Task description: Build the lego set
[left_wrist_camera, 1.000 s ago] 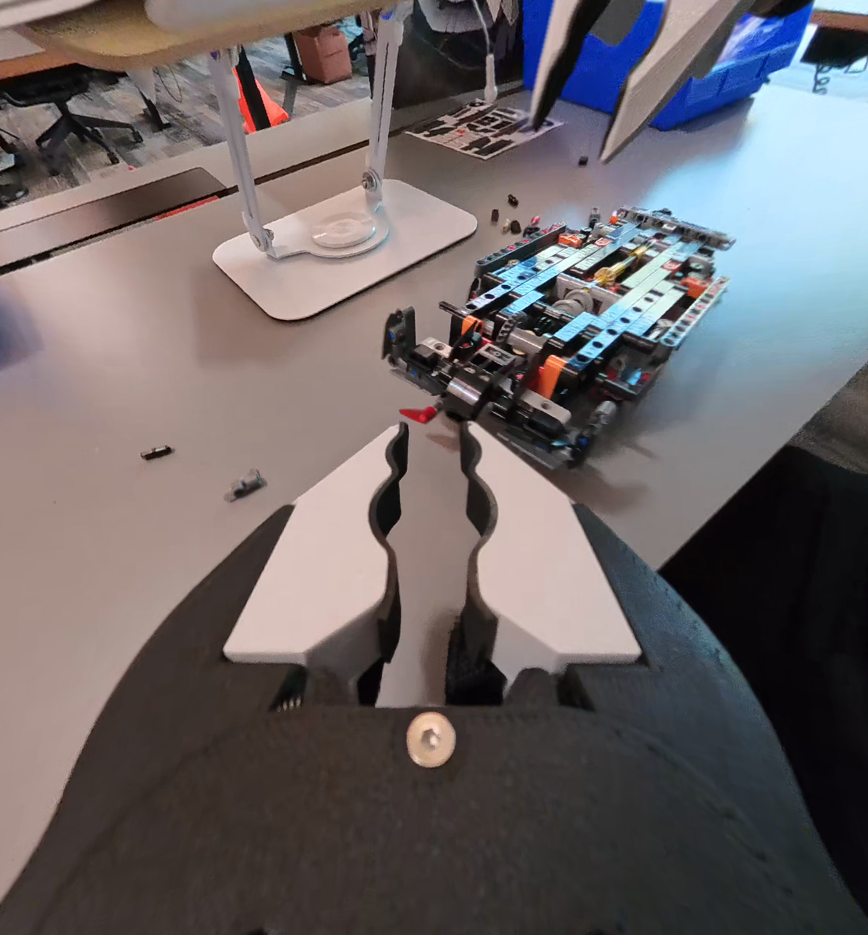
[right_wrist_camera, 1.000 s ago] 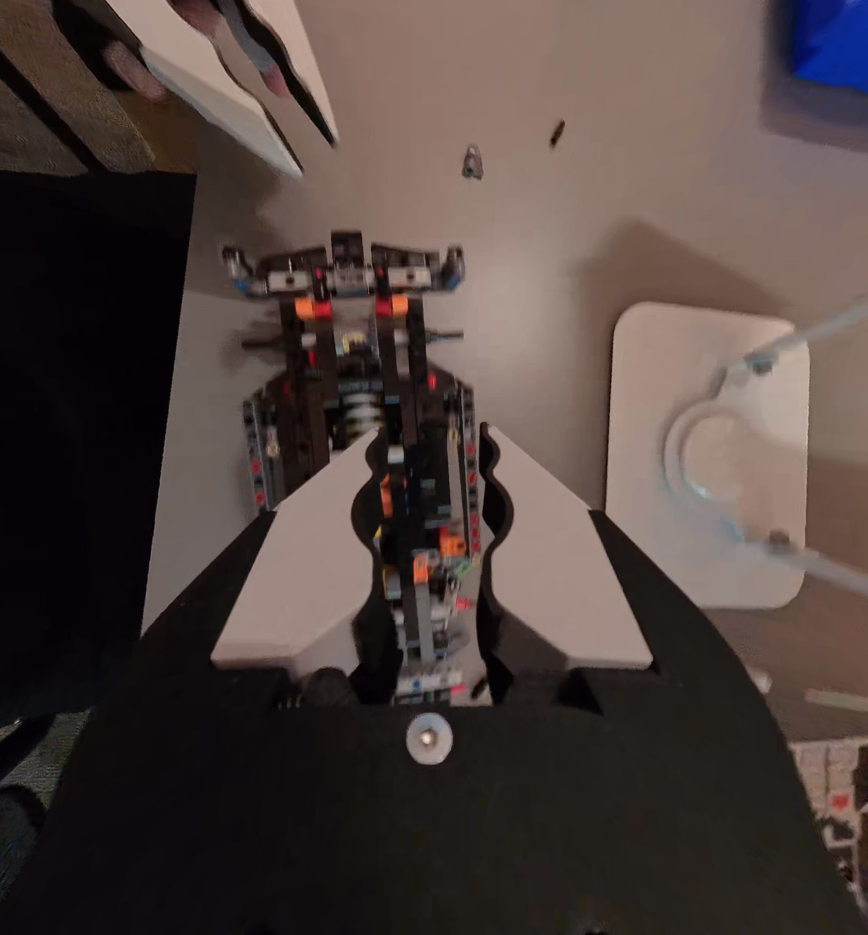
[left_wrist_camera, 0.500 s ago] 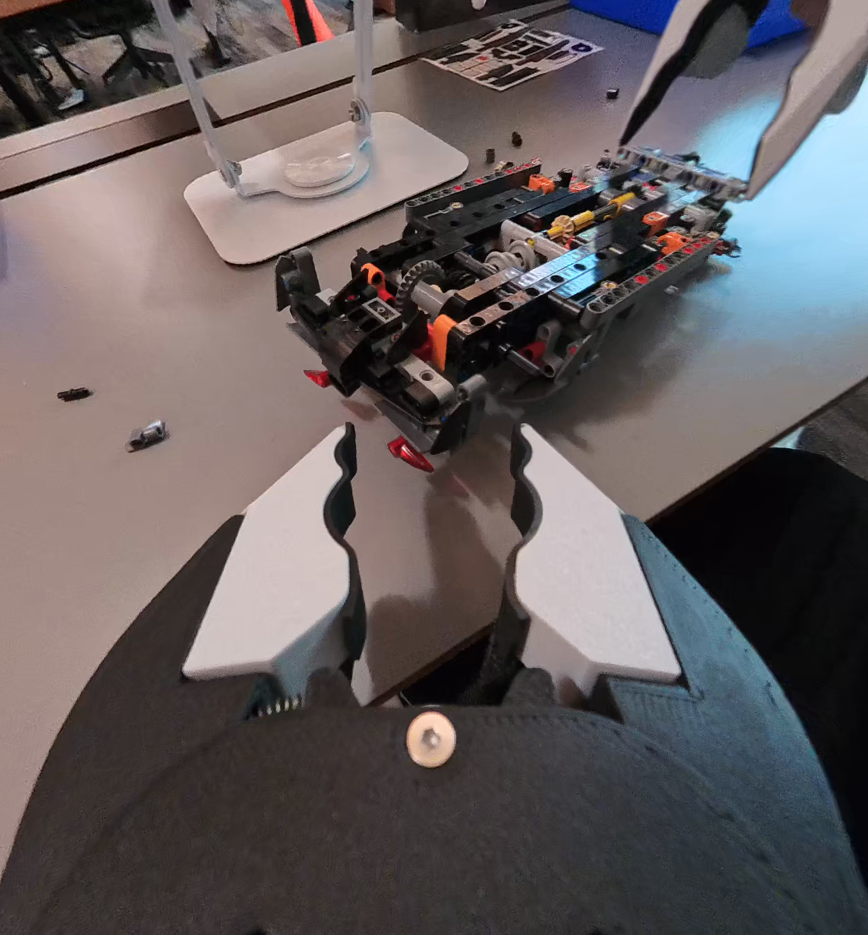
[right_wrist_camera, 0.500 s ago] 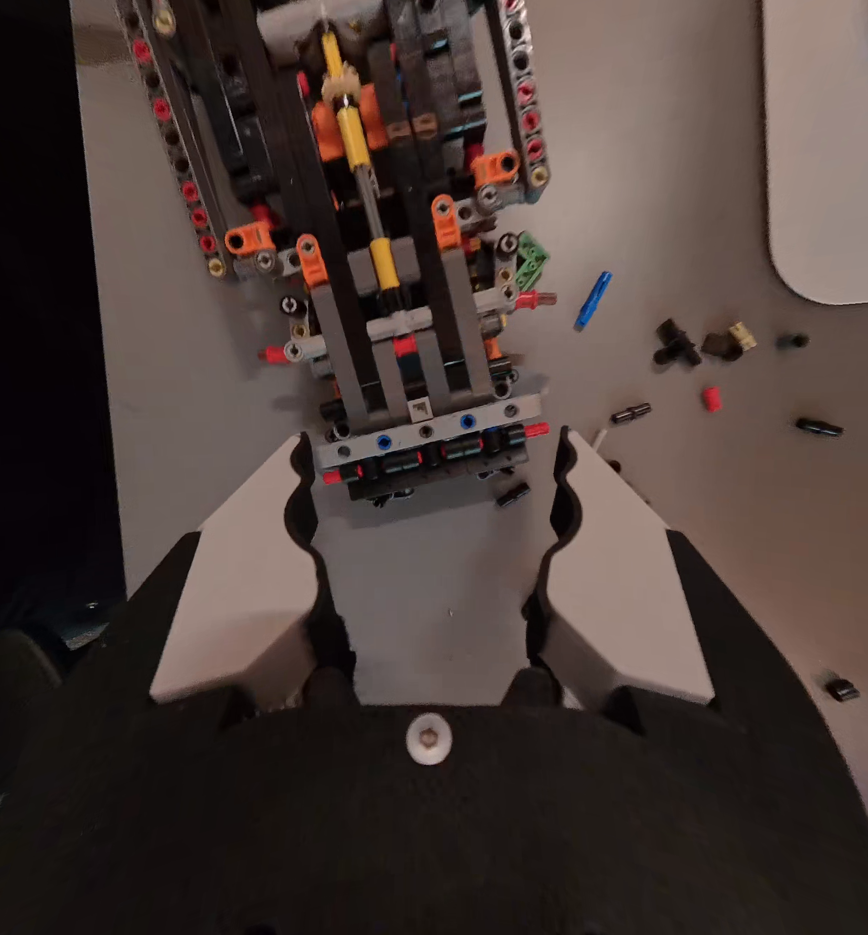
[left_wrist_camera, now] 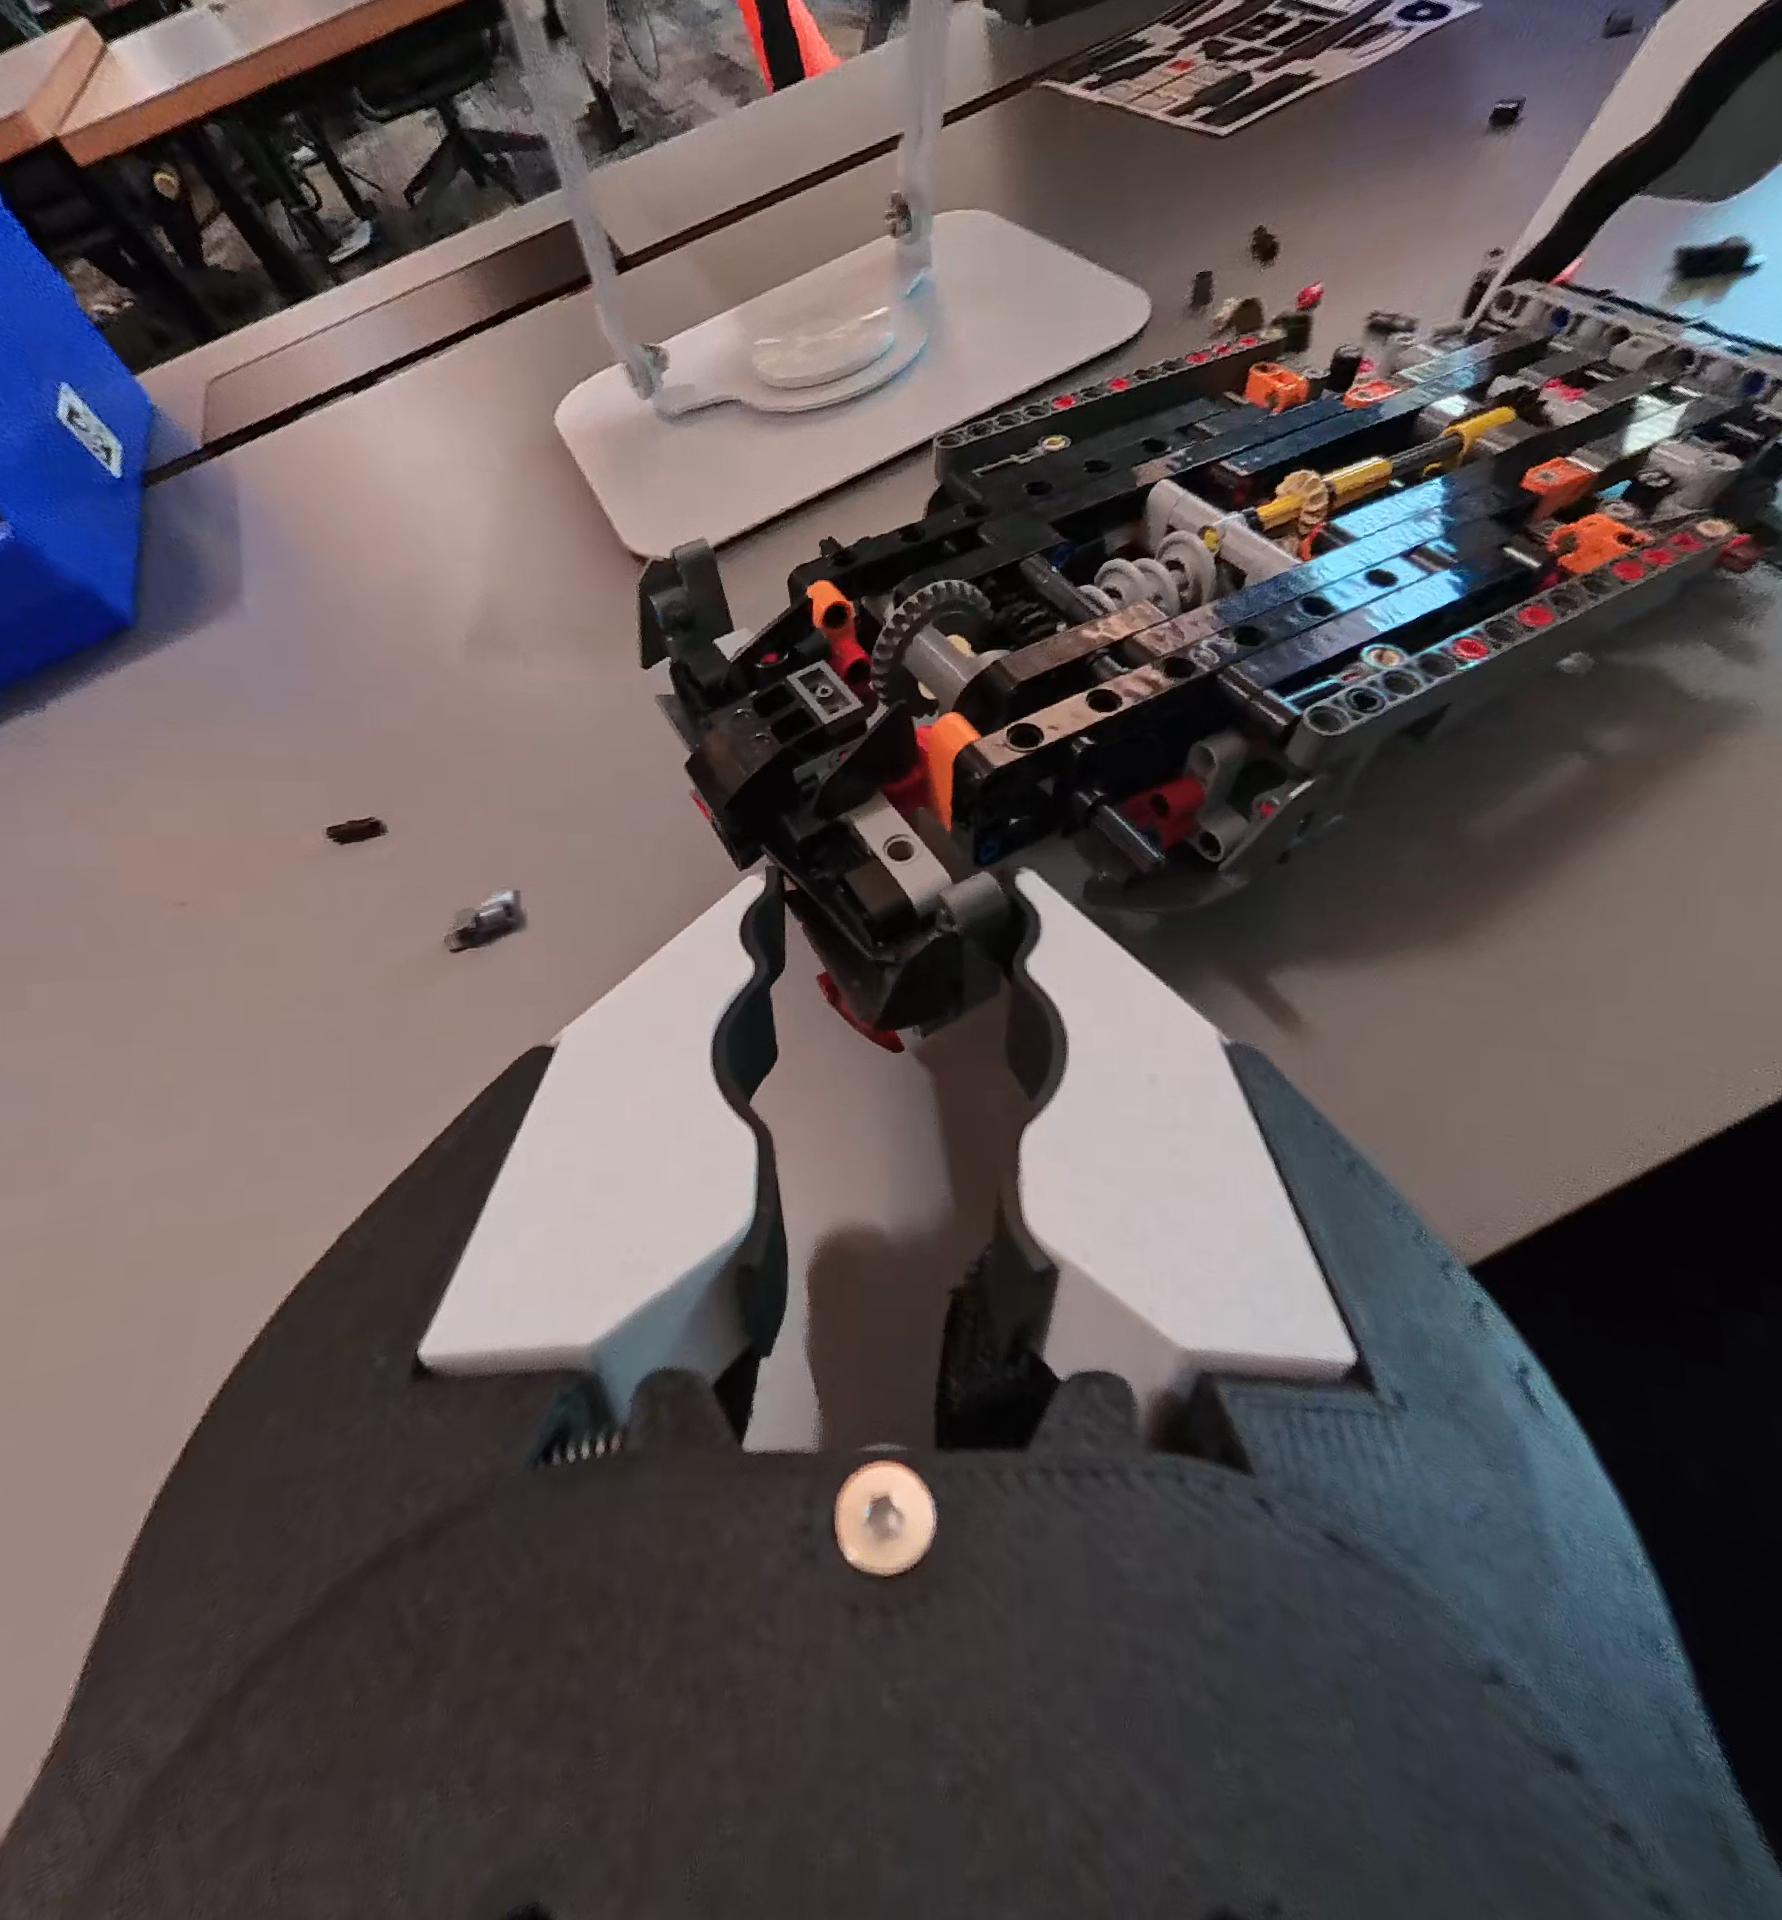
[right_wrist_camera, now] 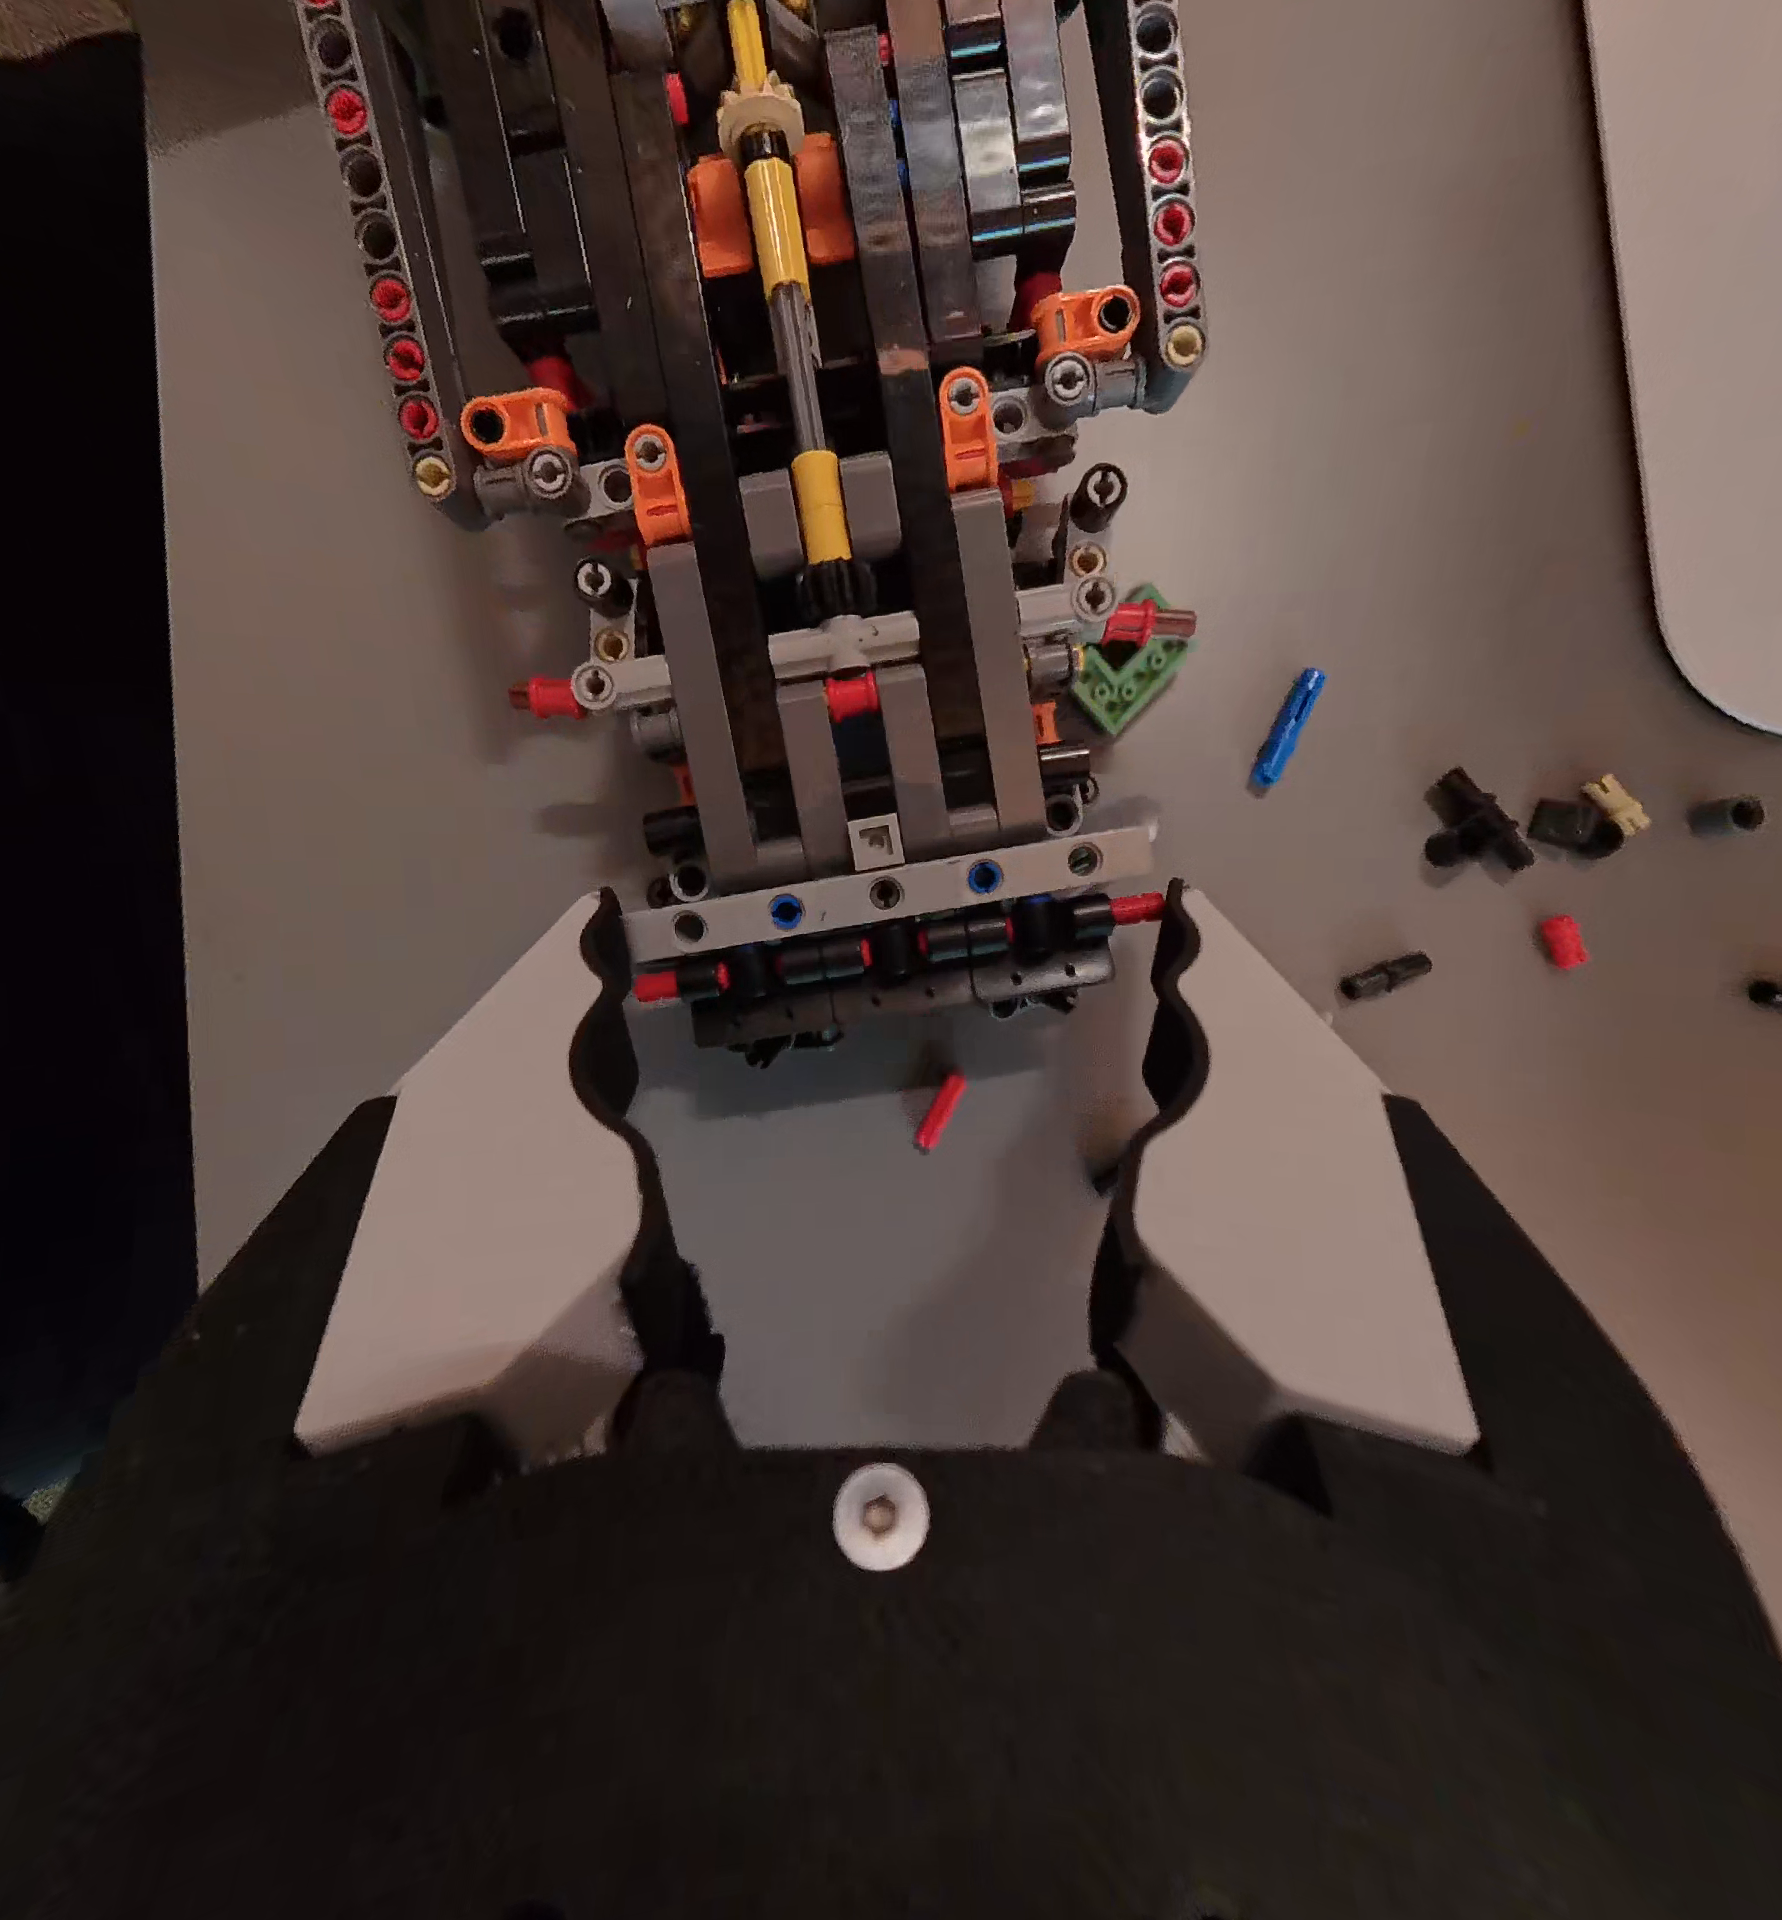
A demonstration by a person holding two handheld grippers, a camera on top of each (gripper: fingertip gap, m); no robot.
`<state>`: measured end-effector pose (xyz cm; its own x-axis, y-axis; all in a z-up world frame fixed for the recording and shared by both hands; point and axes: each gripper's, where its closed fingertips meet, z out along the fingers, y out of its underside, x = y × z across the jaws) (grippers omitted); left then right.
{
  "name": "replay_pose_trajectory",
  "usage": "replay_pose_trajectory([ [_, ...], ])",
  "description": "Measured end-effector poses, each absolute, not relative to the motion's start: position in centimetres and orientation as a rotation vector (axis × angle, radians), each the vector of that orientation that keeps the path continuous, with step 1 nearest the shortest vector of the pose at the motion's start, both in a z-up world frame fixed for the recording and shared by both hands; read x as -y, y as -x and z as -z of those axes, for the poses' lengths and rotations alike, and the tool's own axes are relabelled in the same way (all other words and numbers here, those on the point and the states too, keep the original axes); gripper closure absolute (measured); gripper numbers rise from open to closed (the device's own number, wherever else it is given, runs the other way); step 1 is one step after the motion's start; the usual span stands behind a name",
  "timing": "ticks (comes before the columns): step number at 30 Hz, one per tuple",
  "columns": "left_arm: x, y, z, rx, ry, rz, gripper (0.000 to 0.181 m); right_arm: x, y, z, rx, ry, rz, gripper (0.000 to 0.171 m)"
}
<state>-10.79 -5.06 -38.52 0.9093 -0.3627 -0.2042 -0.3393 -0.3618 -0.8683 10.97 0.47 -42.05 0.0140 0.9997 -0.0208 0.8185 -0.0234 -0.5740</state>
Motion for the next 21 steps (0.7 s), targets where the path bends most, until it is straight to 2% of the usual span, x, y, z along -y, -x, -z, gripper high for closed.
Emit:
replay_pose_trajectory([
  [16, 2.2, 19.5, 39.1, -0.482, 2.025, 0.005, 0.145, -0.4, -3.0, 41.2, 1.722, 1.926, -0.632, 0.072],
  [21, 2.6, 20.0, 38.5, -0.453, 1.997, 0.039, 0.132, -1.1, -3.6, 40.1, 1.672, 1.906, -0.647, 0.070],
])
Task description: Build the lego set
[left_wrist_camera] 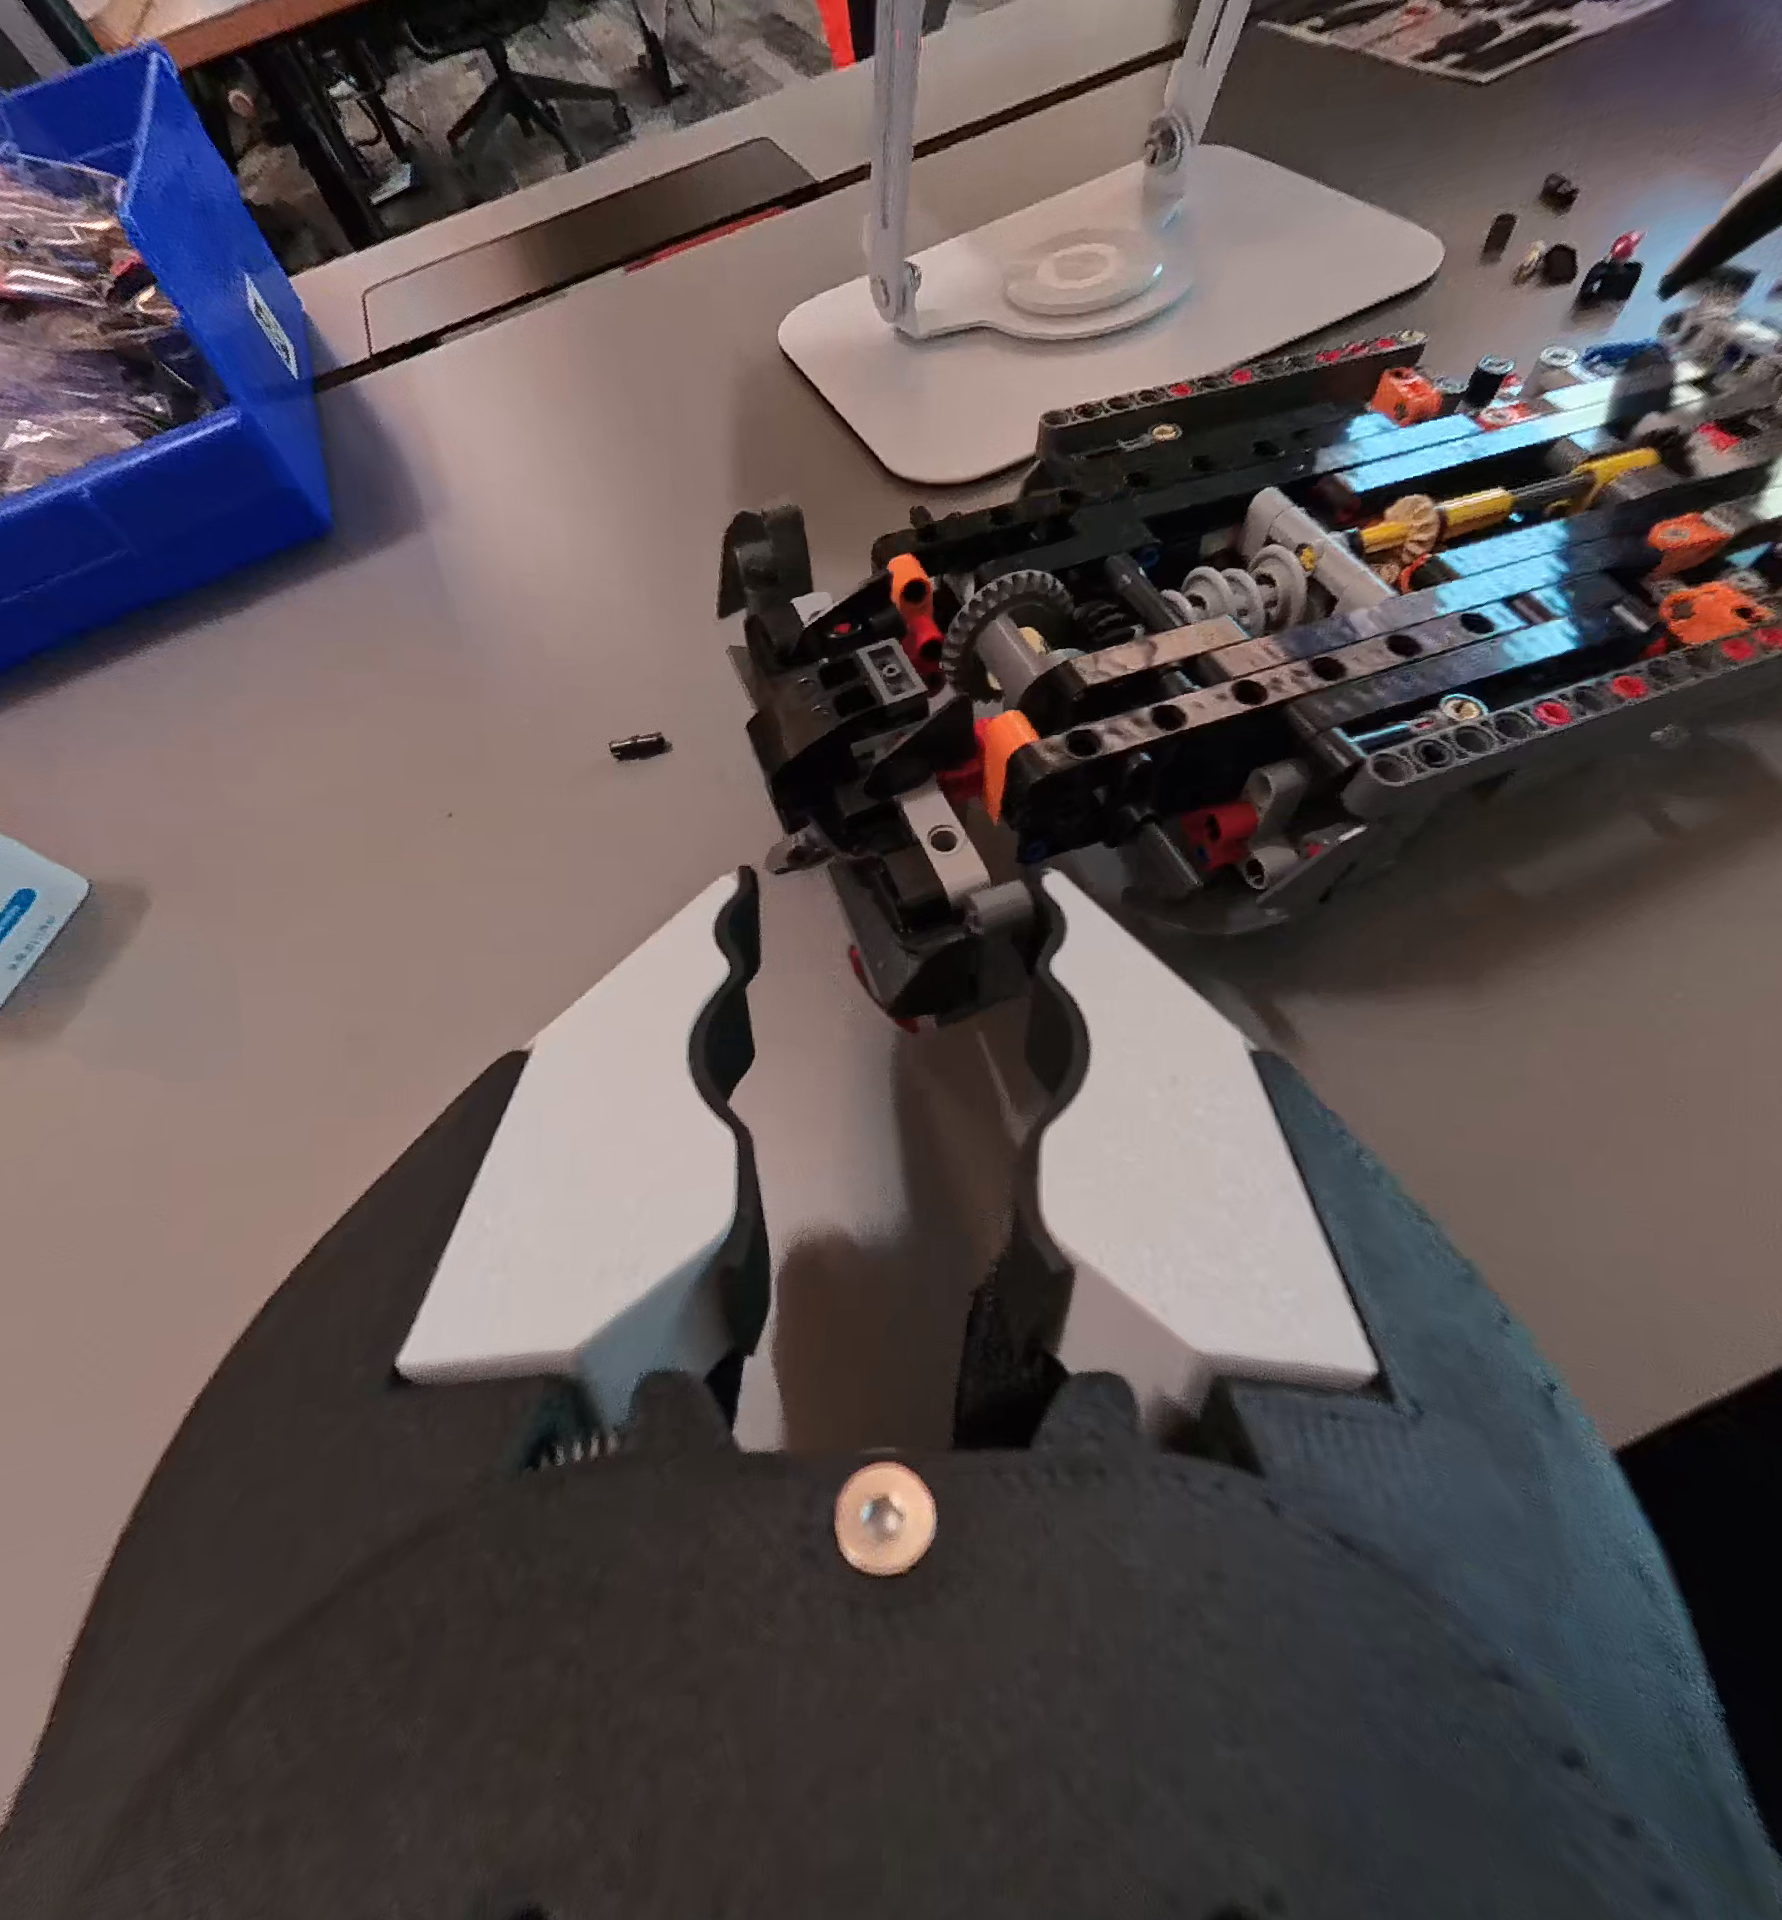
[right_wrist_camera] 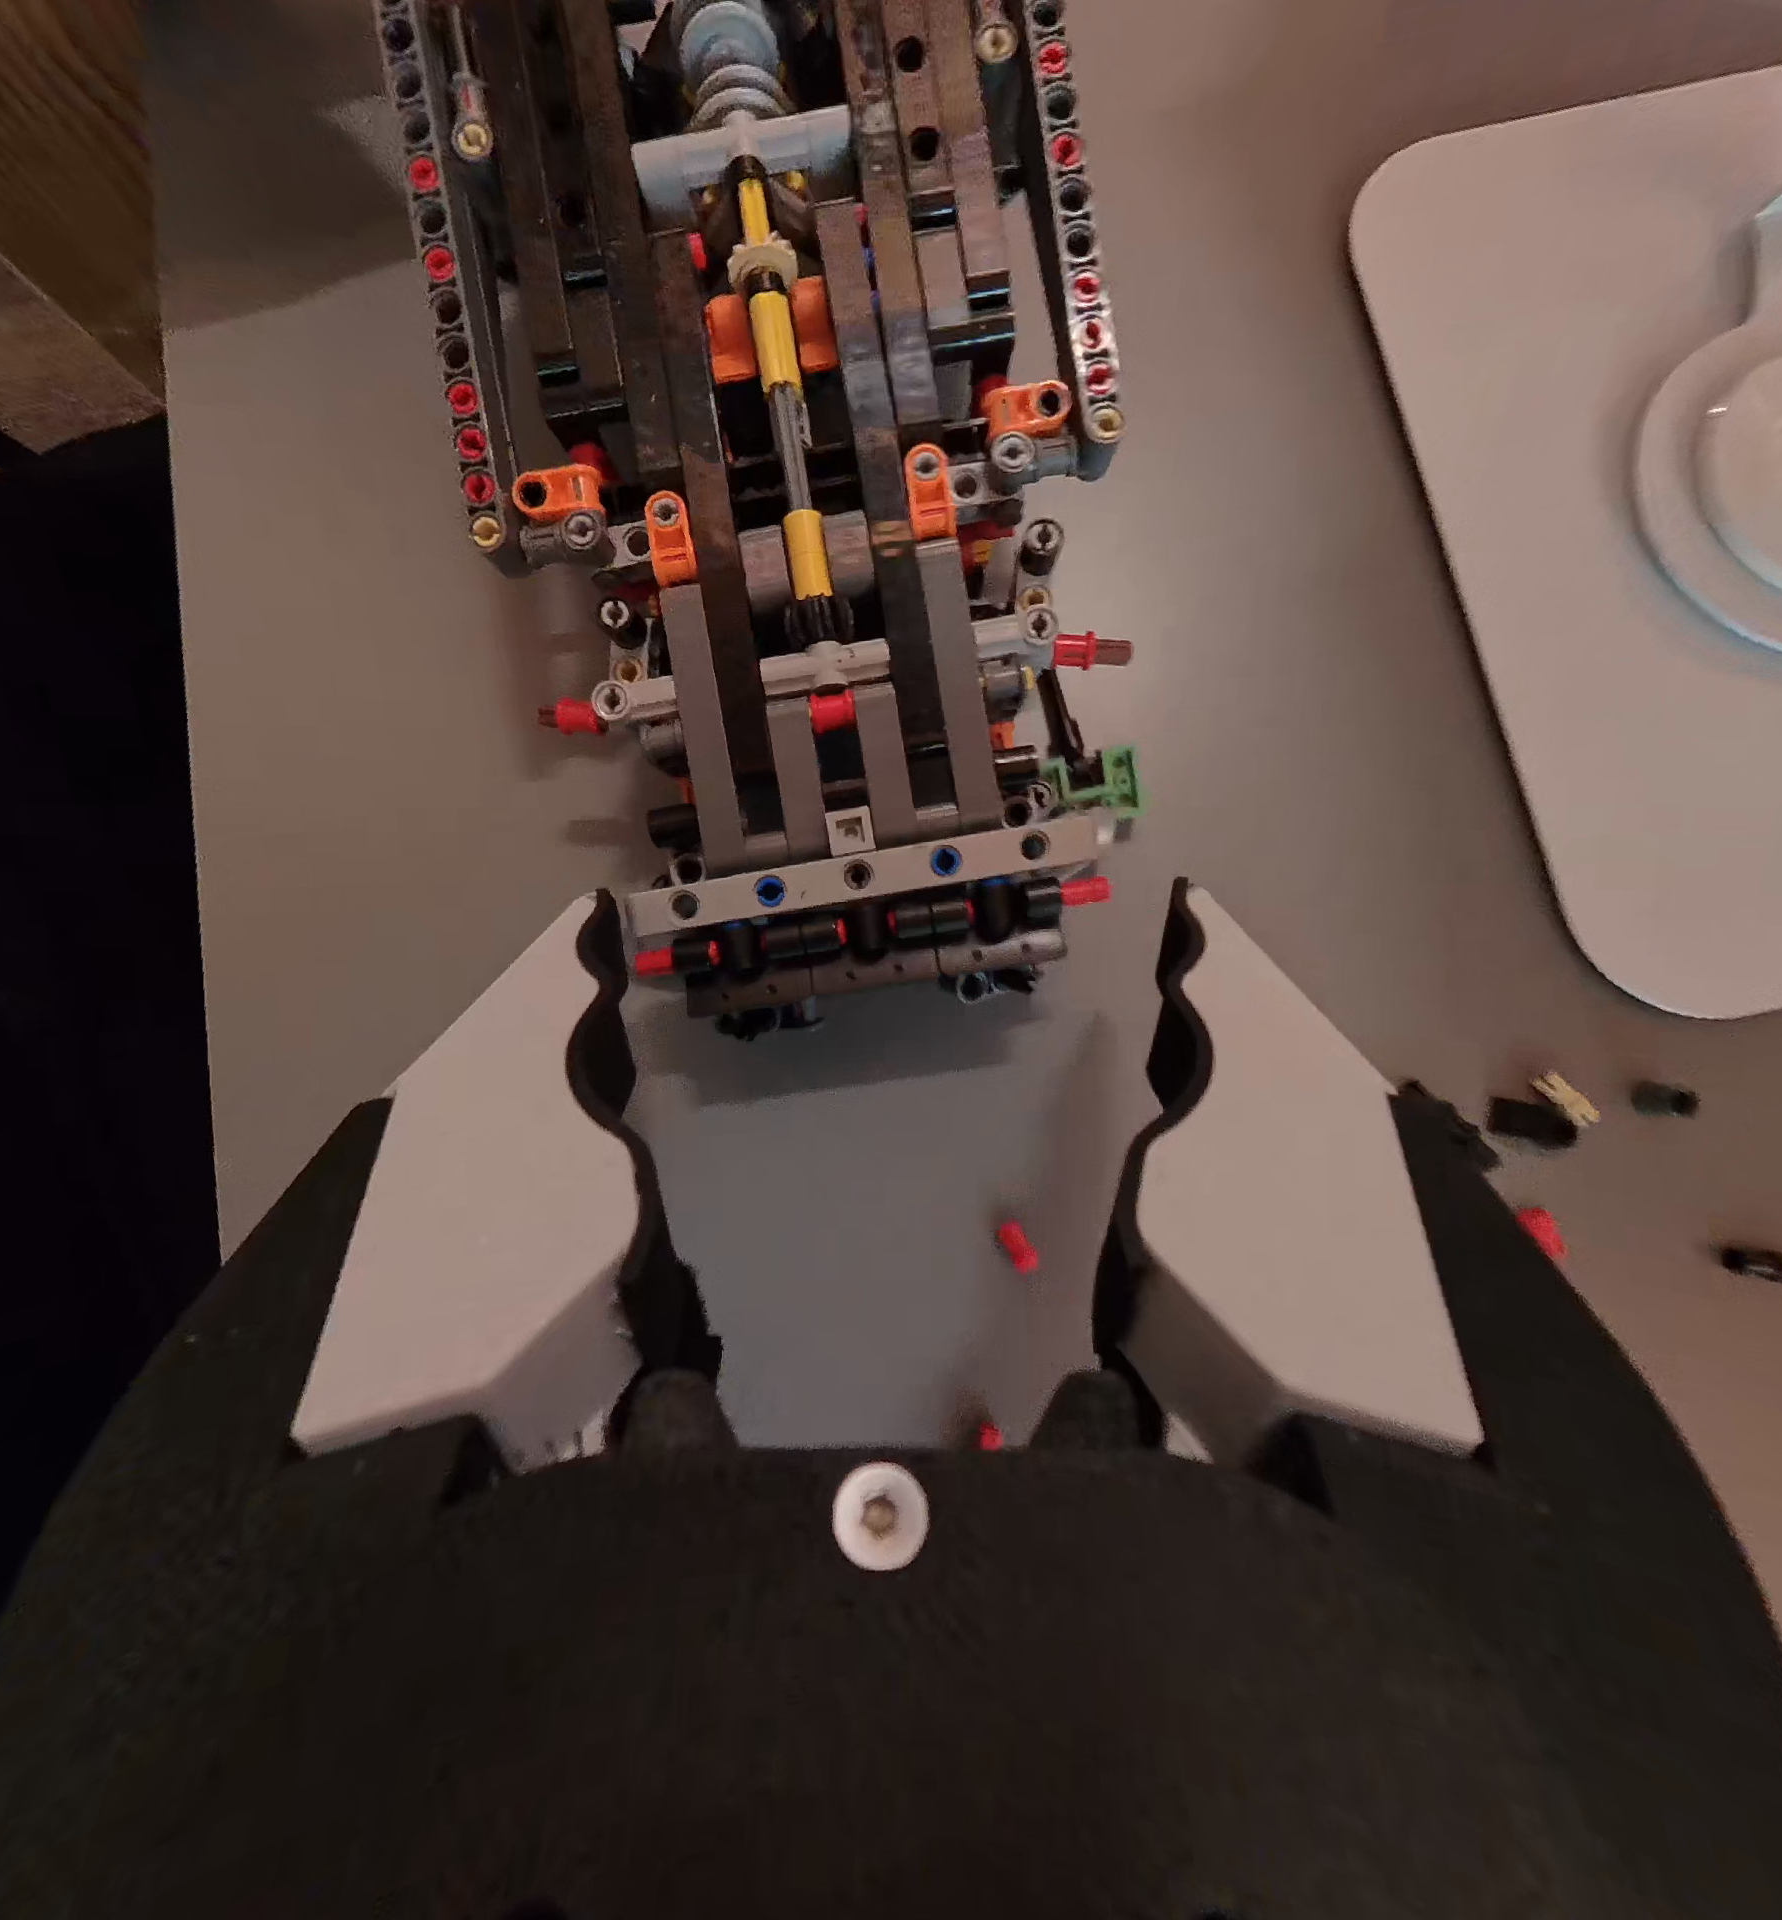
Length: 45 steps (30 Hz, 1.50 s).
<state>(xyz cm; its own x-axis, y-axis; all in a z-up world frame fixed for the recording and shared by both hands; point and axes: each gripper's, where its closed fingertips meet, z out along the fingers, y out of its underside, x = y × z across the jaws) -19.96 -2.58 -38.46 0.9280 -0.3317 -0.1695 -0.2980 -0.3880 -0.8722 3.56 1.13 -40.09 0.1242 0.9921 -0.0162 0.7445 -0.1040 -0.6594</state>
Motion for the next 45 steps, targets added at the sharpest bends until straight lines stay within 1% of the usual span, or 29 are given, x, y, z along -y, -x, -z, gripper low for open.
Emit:
replay_pose_trajectory([
  [6, 3.7, 20.9, 36.0, -0.473, 1.940, 0.003, 0.121, -2.8, -6.2, 36.9, 1.599, 1.815, -0.590, 0.071],
  [8, 3.7, 21.4, 34.6, -0.470, 1.930, -0.030, 0.116, -4.2, -7.2, 34.6, 1.541, 1.752, -0.557, 0.077],
  [9, 3.5, 21.8, 33.4, -0.457, 1.905, -0.068, 0.125, -5.3, -7.8, 33.1, 1.493, 1.713, -0.531, 0.080],
  [11, 2.7, 20.8, 30.3, -0.480, 1.838, -0.087, 0.129, -8.0, -9.2, 29.8, 1.388, 1.659, -0.501, 0.080],
  [13, 1.2, 18.7, 27.0, -0.521, 1.775, -0.064, 0.131, -11.1, -10.7, 26.4, 1.264, 1.628, -0.496, 0.079],
  [17, -3.2, 12.0, 21.4, -0.649, 1.661, -0.010, 0.133, -17.8, -12.6, 20.7, 1.073, 1.561, -0.518, 0.077],
  [20, -7.1, 6.7, 18.3, -0.760, 1.573, -0.023, 0.137, -23.4, -13.2, 18.5, 0.964, 1.565, -0.570, 0.076],
  [22, -10.3, 4.0, 17.3, -0.806, 1.552, -0.053, 0.137, -26.6, -13.1, 17.8, 0.921, 1.570, -0.605, 0.075],
  [25, -15.0, 1.1, 17.0, -0.826, 1.564, -0.042, 0.138, -29.7, -12.3, 18.1, 0.918, 1.586, -0.622, 0.072],
  [28, -18.7, 0.3, 18.5, -0.827, 1.629, -0.048, 0.139, -30.6, -11.3, 18.3, 0.920, 1.586, -0.668, 0.077],
  [30, -20.0, 0.4, 19.6, -0.826, 1.661, -0.069, 0.136, -30.8, -10.9, 18.7, 0.928, 1.588, -0.660, 0.082],
  [35, -20.4, 0.5, 20.1, -0.816, 1.631, -0.075, 0.149, -31.0, -10.5, 19.2, 0.937, 1.590, -0.635, 0.087],
  [41, -20.3, 0.2, 20.4, -0.838, 1.628, -0.086, 0.147, -30.9, -10.6, 19.2, 0.944, 1.605, -0.532, 0.093],
  [45, -20.3, -0.1, 20.7, -0.853, 1.633, -0.091, 0.147, -30.7, -11.3, 18.8, 0.947, 1.576, -0.412, 0.110],
])
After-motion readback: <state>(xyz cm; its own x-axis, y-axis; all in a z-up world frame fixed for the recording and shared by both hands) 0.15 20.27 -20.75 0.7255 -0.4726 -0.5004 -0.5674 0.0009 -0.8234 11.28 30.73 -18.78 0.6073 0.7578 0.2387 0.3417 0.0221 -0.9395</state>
